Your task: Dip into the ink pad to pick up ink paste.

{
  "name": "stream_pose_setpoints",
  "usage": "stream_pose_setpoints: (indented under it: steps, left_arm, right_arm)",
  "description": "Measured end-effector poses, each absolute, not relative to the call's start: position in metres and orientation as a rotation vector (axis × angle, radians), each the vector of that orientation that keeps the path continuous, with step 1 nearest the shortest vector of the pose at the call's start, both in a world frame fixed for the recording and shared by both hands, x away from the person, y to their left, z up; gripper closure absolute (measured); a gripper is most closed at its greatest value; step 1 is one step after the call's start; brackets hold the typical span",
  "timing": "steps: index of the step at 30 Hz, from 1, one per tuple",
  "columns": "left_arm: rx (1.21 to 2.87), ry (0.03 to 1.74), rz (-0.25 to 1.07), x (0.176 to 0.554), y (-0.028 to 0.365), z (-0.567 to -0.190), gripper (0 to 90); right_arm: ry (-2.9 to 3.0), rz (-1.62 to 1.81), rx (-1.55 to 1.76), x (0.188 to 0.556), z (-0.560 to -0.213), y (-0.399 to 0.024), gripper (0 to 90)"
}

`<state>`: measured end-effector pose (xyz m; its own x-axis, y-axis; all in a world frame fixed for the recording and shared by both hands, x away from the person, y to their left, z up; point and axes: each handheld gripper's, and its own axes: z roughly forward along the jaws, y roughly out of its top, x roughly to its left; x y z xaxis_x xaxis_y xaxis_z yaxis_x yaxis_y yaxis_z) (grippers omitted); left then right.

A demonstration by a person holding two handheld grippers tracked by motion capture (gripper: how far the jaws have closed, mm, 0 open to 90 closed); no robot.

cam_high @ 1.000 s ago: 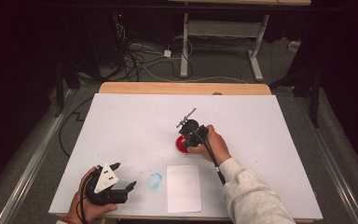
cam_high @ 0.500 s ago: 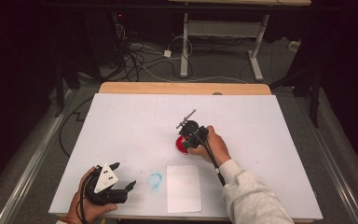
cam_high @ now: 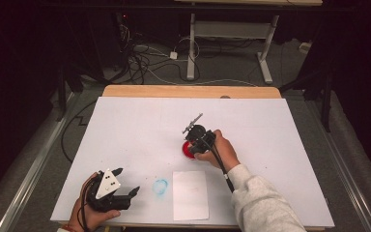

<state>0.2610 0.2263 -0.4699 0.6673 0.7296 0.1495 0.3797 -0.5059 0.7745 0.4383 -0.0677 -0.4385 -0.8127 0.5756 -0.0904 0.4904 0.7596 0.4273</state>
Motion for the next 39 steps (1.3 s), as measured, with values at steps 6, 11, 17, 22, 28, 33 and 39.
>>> stream_pose_setpoints:
  steps: [6, 11, 17, 22, 28, 33, 39]
  left_arm:
    - [2.135, 0.853, 0.601, 0.262, 0.228, -0.47, 18.3]
    - [2.138, 0.853, 0.608, 0.261, 0.227, -0.47, 18.3]
    - [2.139, 0.859, 0.612, 0.261, 0.227, -0.47, 18.3]
    - [2.14, 0.862, 0.615, 0.262, 0.228, -0.47, 18.3]
    - [2.136, 0.862, 0.625, 0.261, 0.229, -0.469, 18.3]
    - [2.14, 0.865, 0.627, 0.261, 0.229, -0.469, 18.3]
    - [2.141, 0.864, 0.624, 0.261, 0.229, -0.469, 18.4]
  right_arm:
    - [2.715, 0.604, 0.851, 0.44, -0.43, -0.073, 76.7]
    - [2.672, 0.705, 0.821, 0.432, -0.403, -0.08, 76.6]
    - [2.656, 0.771, 0.81, 0.423, -0.388, -0.089, 76.6]
    - [2.648, 0.794, 0.789, 0.417, -0.386, -0.094, 76.6]
    - [2.643, 0.831, 0.774, 0.408, -0.384, -0.099, 76.6]
    - [2.642, 0.854, 0.752, 0.399, -0.383, -0.101, 76.6]
    - [2.638, 0.888, 0.724, 0.389, -0.381, -0.103, 76.6]
